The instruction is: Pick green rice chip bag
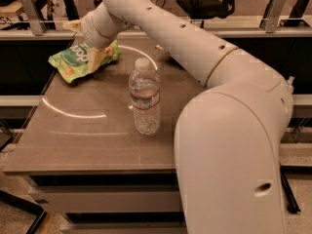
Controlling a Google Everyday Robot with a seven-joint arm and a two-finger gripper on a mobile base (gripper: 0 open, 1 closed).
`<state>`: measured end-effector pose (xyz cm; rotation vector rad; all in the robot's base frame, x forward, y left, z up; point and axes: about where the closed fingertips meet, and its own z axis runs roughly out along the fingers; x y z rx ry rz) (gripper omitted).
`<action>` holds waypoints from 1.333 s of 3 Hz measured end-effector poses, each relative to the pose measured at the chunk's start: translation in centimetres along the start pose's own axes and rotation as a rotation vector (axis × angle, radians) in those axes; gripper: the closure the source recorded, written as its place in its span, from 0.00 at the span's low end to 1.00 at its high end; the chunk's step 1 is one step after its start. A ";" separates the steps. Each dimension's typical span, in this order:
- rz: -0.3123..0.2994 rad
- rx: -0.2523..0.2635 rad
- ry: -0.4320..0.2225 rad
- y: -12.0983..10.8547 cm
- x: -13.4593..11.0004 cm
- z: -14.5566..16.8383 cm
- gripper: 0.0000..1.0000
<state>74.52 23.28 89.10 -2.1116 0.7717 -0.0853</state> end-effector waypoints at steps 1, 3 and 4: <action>-0.006 -0.012 -0.019 0.4 -0.2 0.9 0.43; -0.049 -0.047 -0.049 1.1 -0.4 0.4 0.88; -0.058 -0.060 -0.068 1.0 -0.5 0.0 0.86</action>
Offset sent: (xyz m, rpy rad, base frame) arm -0.0113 -0.0020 -0.0139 -0.0407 0.0191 0.0897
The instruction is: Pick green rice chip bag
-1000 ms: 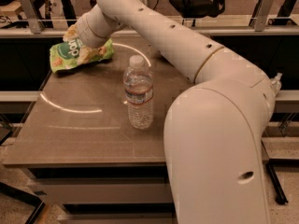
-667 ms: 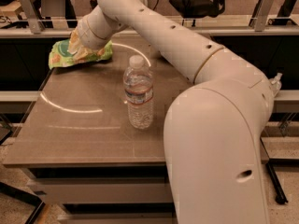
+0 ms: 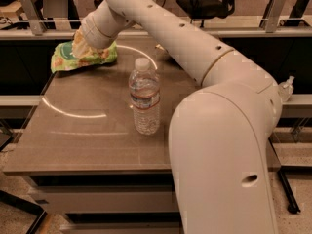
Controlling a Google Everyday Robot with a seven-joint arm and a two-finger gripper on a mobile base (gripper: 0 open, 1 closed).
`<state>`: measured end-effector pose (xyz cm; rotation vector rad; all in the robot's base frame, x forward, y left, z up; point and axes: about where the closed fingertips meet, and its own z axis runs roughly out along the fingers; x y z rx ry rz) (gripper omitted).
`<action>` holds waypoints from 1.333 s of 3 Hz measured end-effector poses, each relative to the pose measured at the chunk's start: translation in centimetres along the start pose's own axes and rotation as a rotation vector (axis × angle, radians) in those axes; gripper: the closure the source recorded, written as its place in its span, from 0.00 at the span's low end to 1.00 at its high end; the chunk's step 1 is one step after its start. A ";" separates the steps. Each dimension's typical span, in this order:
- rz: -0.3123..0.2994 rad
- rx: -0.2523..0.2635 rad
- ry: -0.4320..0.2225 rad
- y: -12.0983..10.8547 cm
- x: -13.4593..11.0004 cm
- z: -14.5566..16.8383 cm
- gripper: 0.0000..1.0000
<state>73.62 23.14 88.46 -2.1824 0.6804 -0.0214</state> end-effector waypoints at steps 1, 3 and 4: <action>0.004 -0.026 0.021 0.0 0.3 -0.4 0.63; 0.084 -0.064 0.080 0.1 1.4 -0.8 0.16; 0.113 -0.062 0.086 0.0 1.6 -0.6 0.00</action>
Offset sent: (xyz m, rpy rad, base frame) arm 0.0139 -0.0258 0.0124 -0.0903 0.0466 -0.1436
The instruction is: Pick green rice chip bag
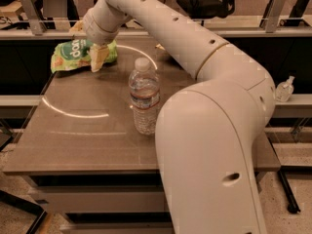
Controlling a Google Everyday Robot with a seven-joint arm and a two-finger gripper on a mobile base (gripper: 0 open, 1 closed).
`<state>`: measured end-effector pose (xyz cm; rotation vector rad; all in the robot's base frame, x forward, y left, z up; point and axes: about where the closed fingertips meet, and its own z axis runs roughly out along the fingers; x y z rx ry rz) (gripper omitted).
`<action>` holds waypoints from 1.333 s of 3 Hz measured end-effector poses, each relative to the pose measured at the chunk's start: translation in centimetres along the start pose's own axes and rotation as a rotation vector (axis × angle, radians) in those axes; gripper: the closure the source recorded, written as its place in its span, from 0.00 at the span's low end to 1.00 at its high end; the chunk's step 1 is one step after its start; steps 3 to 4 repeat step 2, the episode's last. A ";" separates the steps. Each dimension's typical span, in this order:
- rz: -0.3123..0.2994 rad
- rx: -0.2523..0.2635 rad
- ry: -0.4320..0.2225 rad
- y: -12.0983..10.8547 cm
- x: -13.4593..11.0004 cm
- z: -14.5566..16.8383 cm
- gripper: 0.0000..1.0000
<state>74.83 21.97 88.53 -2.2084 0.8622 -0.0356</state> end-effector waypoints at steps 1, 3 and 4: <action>0.017 0.002 0.001 -0.1 -0.1 0.4 0.00; 0.035 0.021 0.004 -0.2 -0.2 1.1 0.00; 0.035 0.021 0.004 -0.2 -0.2 1.1 0.00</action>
Offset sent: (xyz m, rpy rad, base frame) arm 0.0043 0.0127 -0.0055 0.0546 -0.0054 -0.0674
